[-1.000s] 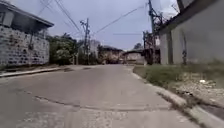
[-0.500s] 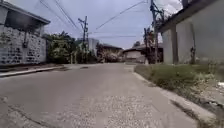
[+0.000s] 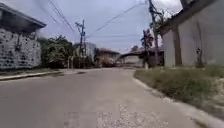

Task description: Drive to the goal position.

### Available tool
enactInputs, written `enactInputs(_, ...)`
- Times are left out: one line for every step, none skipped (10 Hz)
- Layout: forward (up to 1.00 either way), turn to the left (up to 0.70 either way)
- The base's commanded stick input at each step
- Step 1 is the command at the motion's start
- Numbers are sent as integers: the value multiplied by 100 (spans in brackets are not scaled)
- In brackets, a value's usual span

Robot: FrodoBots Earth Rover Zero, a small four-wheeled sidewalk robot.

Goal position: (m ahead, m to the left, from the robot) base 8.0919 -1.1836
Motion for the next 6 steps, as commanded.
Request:
enactInputs(100, -18)
enactInputs(100, -7)
enactInputs(100, 0)
enactInputs(100, -8)
enactInputs(100, -11)
enactInputs(100, -8)
